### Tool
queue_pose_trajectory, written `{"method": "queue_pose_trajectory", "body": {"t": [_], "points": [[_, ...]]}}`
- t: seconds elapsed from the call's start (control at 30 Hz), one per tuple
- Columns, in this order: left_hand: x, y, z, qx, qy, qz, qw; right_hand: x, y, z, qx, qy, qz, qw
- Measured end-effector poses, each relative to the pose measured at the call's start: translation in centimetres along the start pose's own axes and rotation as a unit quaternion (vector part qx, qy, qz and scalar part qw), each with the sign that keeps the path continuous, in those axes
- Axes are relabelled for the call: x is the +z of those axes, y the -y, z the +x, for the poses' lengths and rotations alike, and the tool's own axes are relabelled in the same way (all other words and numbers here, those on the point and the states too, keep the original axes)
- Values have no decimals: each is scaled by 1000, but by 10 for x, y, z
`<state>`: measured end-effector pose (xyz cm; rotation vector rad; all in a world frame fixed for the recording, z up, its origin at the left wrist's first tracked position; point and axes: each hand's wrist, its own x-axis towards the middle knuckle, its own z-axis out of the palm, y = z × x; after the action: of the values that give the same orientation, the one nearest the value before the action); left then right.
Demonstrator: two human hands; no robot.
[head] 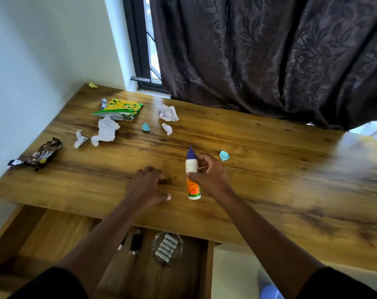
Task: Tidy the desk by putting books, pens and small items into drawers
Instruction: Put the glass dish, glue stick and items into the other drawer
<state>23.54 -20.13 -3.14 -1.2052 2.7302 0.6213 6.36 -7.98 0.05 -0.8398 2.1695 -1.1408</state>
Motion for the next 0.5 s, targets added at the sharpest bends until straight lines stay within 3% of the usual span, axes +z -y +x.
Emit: {"method": "queue_pose_trajectory", "body": {"t": [0.1,0.17,0.23,0.5], "points": [[-8,12,-15,-24,-43,-134,990,23,14,-11,-35,39,21,998],[-14,24,-29,-25,-40,-278,959,41,22,-17,-38,55,38,997],[-19,38,-44,-18,-50,-356,933,59,27,-23,-36,56,64,996],[-23,82,-102,-87,-167,-327,926,146,47,-47,30,111,176,978]]}}
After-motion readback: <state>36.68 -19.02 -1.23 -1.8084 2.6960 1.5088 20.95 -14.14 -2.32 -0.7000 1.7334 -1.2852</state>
